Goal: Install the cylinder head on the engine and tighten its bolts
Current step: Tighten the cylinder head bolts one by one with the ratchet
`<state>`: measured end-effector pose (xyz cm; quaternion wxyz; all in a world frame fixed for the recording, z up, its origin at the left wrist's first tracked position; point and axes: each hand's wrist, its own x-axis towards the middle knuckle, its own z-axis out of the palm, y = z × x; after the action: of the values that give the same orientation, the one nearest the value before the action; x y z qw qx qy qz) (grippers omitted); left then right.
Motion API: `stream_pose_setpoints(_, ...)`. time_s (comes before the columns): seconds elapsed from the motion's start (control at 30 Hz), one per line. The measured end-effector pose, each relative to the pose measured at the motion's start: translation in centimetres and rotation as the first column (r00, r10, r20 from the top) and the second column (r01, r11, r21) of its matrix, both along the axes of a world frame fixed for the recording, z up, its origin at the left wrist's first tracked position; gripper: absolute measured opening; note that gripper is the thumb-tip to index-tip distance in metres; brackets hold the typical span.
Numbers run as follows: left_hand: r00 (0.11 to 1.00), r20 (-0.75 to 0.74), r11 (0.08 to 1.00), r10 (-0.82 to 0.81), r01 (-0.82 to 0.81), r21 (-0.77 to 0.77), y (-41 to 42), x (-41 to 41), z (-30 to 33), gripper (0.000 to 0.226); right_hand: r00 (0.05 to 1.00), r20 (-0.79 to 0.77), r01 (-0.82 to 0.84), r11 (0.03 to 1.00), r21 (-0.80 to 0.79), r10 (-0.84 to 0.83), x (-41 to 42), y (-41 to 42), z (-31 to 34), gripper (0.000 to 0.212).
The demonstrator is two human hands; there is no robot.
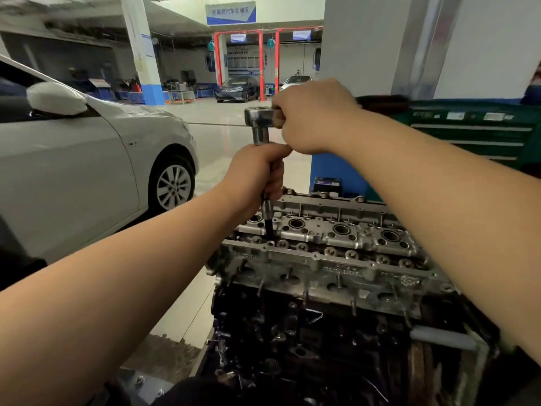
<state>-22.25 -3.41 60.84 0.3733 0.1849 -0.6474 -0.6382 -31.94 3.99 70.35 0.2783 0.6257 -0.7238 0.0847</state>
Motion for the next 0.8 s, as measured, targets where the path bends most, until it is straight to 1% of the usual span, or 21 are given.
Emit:
stream_pose_setpoints(0.07, 0.999, 0.024, 0.999, -0.029, 0.030, -0.018, 0.3, 0.2, 0.1, 0.047, 0.956, 0.262, -0.151, 0.988, 0.042, 0.135, -0.4, -0.6, -0.1, 0.027)
stream_pose_setpoints(0.1, 0.999, 0.035, 0.999, -0.028, 0.029, -0.025, 0.3, 0.1, 0.2, 0.047, 0.937, 0.311, -0.181, 0.983, 0.040, 0.160, -0.4, -0.8, -0.2, 0.030)
stream_pose_setpoints(0.13, 0.999, 0.044, 1.000, -0.015, 0.017, -0.024, 0.2, 0.1, 0.3, 0.046, 0.942, 0.305, -0.166, 0.985, 0.050, 0.143, -0.2, -0.9, -0.1, 0.029)
stream_pose_setpoints(0.17, 0.999, 0.052, 1.000, 0.000, 0.001, -0.022, -0.1, 0.1, 0.5, 0.043, 0.967, 0.243, -0.098, 0.993, 0.065, 0.080, 0.0, -1.1, 0.0, 0.024)
stream_pose_setpoints(0.2, 0.998, 0.060, 1.000, 0.017, -0.015, -0.021, -0.4, 0.1, 0.7, 0.039, 0.990, 0.138, 0.027, 0.996, 0.084, -0.039, 0.2, -1.1, 0.2, 0.015)
stream_pose_setpoints(0.23, 0.997, 0.068, 0.999, 0.035, -0.033, -0.025, -0.7, 0.1, 0.9, 0.033, 0.987, 0.007, 0.159, 0.984, 0.079, -0.161, 0.7, -0.5, 0.3, 0.009)
stream_pose_setpoints(0.27, 0.996, 0.070, 0.998, 0.057, -0.055, -0.039, -0.8, 0.0, 1.1, 0.026, 0.962, -0.126, 0.250, 0.968, 0.037, -0.244, 1.0, 0.3, 0.3, 0.016)
stream_pose_setpoints(0.3, 0.995, 0.064, 0.995, 0.083, -0.080, -0.053, -0.7, -0.2, 1.3, 0.019, 0.933, -0.221, 0.289, 0.957, -0.004, -0.283, 1.3, 1.0, 0.1, 0.023)
stream_pose_setpoints(0.33, 0.993, 0.052, 0.993, 0.106, -0.103, -0.058, -0.5, -0.4, 1.4, 0.013, 0.920, -0.274, 0.279, 0.959, -0.048, -0.281, 1.5, 1.6, -0.1, 0.025)
stream_pose_setpoints(0.4, 0.992, 0.017, 0.992, 0.124, -0.124, -0.008, 0.0, -1.0, 1.2, 0.011, 0.918, -0.300, 0.237, 0.966, -0.108, -0.258, 1.6, 2.3, -0.7, 0.022)
stream_pose_setpoints(0.47, 0.991, 0.010, 0.991, 0.133, -0.133, 0.031, 0.2, -1.3, 0.9, 0.022, 0.951, -0.236, 0.180, 0.979, -0.096, -0.198, 0.8, 1.5, -0.6, 0.013)
stream_pose_setpoints(0.5, 0.992, 0.010, 0.991, 0.128, -0.128, 0.028, 0.2, -1.4, 0.7, 0.029, 0.983, -0.137, 0.118, 0.992, -0.051, -0.124, 0.0, 0.9, -0.4, 0.008)
stream_pose_setpoints(0.53, 0.994, 0.004, 0.994, 0.107, -0.107, 0.020, 0.3, -1.5, 0.6, 0.035, 0.999, -0.003, 0.034, 0.999, 0.013, -0.034, -0.7, 0.6, -0.1, 0.011)
stream_pose_setpoints(0.57, 0.996, -0.002, 0.996, 0.088, -0.088, 0.007, 0.5, -1.5, 0.5, 0.039, 0.988, 0.145, -0.063, 0.996, 0.064, 0.053, -1.1, 0.3, 0.1, 0.017)
stream_pose_setpoints(0.6, 0.997, -0.004, 0.997, 0.078, -0.079, -0.001, 0.7, -1.5, 0.4, 0.041, 0.957, 0.267, -0.140, 0.987, 0.076, 0.115, -1.3, 0.1, 0.1, 0.023)
stream_pose_setpoints(0.63, 0.996, 0.000, 0.996, 0.086, -0.086, -0.001, 0.7, -1.4, 0.5, 0.041, 0.940, 0.313, -0.168, 0.983, 0.069, 0.139, -1.4, -0.2, -0.1, 0.026)
stream_pose_setpoints(0.67, 0.995, 0.004, 0.995, 0.098, -0.098, 0.010, 0.4, -1.4, 0.6, 0.040, 0.949, 0.290, -0.144, 0.988, 0.061, 0.120, -1.2, -0.4, 0.0, 0.025)
stream_pose_setpoints(0.7, 0.993, 0.013, 0.993, 0.118, -0.118, 0.010, 0.0, -1.2, 0.8, 0.037, 0.973, 0.222, -0.071, 0.996, 0.055, 0.057, -0.9, -0.7, -0.1, 0.020)
stream_pose_setpoints(0.73, 0.989, 0.019, 0.989, 0.147, -0.147, -0.013, -0.3, -1.1, 0.9, 0.032, 0.992, 0.112, 0.047, 0.998, 0.044, -0.051, -0.6, -0.9, -0.2, 0.012)
stream_pose_setpoints(0.77, 0.983, 0.025, 0.982, 0.180, -0.178, -0.055, -0.6, -1.1, 1.2, 0.025, 0.988, 0.008, 0.157, 0.988, 0.010, -0.157, -0.3, -0.8, -0.4, 0.008)
stream_pose_setpoints(0.8, 0.978, 0.032, 0.975, 0.208, -0.204, -0.093, -0.5, -1.3, 1.3, 0.017, 0.970, -0.072, 0.231, 0.972, -0.031, -0.233, 0.1, -0.5, -0.5, 0.015)
